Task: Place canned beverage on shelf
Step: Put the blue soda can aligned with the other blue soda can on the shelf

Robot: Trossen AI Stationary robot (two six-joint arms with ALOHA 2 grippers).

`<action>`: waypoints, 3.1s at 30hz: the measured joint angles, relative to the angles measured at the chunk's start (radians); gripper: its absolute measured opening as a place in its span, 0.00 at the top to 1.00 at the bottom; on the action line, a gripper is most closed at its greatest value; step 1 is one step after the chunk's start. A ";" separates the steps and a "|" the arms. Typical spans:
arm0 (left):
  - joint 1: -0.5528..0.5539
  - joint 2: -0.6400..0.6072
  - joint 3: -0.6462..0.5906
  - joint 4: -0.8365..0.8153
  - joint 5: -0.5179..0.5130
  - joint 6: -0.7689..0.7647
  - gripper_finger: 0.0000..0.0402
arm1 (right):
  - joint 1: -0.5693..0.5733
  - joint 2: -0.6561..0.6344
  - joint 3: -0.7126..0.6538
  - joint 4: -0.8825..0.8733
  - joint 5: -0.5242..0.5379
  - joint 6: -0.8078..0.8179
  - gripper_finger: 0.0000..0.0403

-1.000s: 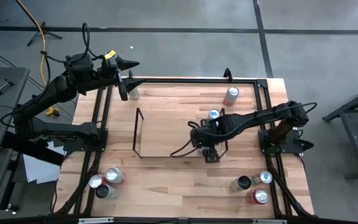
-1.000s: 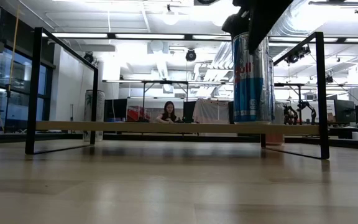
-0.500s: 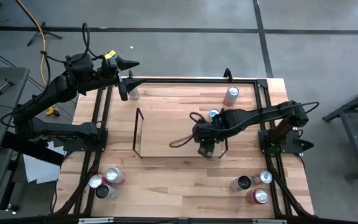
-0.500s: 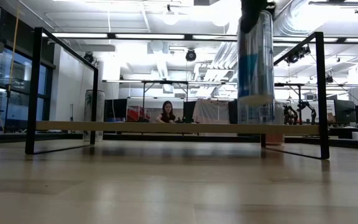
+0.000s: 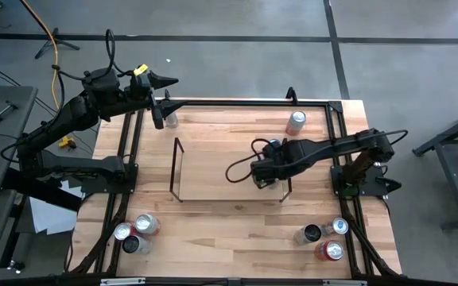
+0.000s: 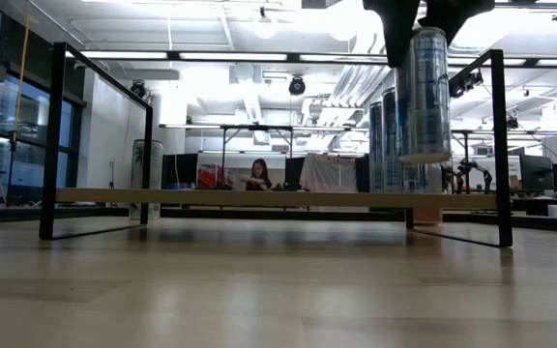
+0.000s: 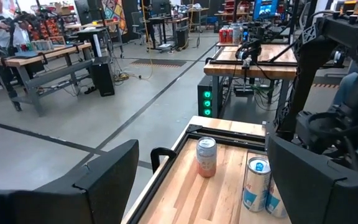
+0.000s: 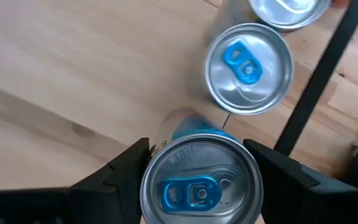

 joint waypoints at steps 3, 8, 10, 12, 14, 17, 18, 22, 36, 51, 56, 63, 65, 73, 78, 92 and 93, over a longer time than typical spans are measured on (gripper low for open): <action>0.000 0.000 0.000 0.000 0.000 0.000 0.22 | -0.009 0.004 -0.020 0.000 -0.014 0.070 0.46; 0.000 0.000 0.000 -0.003 0.000 0.000 0.22 | -0.010 0.006 -0.122 0.105 -0.056 0.132 0.46; 0.000 0.000 0.000 -0.003 0.000 0.001 0.22 | -0.010 -0.001 -0.153 0.147 -0.058 0.152 0.46; 0.000 0.000 0.000 -0.003 0.000 0.001 0.22 | -0.010 -0.002 -0.173 0.171 -0.056 0.158 0.46; 0.000 0.000 0.000 -0.003 0.000 0.001 0.22 | -0.010 -0.002 -0.176 0.172 -0.051 0.176 0.46; 0.000 0.000 0.000 -0.003 0.000 0.001 0.22 | -0.009 -0.005 -0.175 0.156 -0.032 0.213 0.46; 0.000 0.000 0.000 -0.003 0.000 0.001 0.22 | -0.009 -0.007 -0.175 0.153 -0.030 0.218 0.46; 0.000 0.000 0.000 -0.003 0.000 0.001 0.22 | -0.010 -0.010 -0.176 0.153 -0.019 0.204 0.46; 0.000 0.000 0.000 -0.002 0.000 0.000 0.22 | -0.011 -0.007 -0.183 0.148 -0.025 0.200 0.09; 0.000 0.000 0.000 -0.002 0.000 -0.002 0.22 | -0.011 -0.076 -0.181 0.146 0.011 0.270 0.08; 0.000 0.000 0.000 -0.002 0.000 -0.002 0.22 | -0.014 -0.118 -0.180 0.117 0.036 0.292 0.08; 0.000 0.000 0.000 -0.002 0.000 -0.001 0.22 | -0.015 -0.164 -0.180 0.157 0.119 0.298 0.08; 0.000 0.000 0.000 -0.002 0.000 -0.001 0.22 | -0.015 -0.176 -0.180 0.251 0.154 0.254 0.08; 0.000 0.000 0.000 -0.002 0.001 0.000 0.22 | -0.021 -0.151 -0.180 0.623 0.133 -0.005 0.09; 0.000 0.000 0.000 -0.002 0.000 -0.002 0.22 | -0.027 -0.122 -0.180 0.594 0.071 -0.023 0.30; 0.000 0.000 0.000 -0.002 0.000 -0.053 0.22 | -0.017 -0.104 -0.179 0.527 -0.073 -0.118 0.99; 0.000 0.000 0.000 -0.002 0.000 -0.055 0.22 | -0.015 -0.104 -0.179 0.502 -0.077 -0.108 0.99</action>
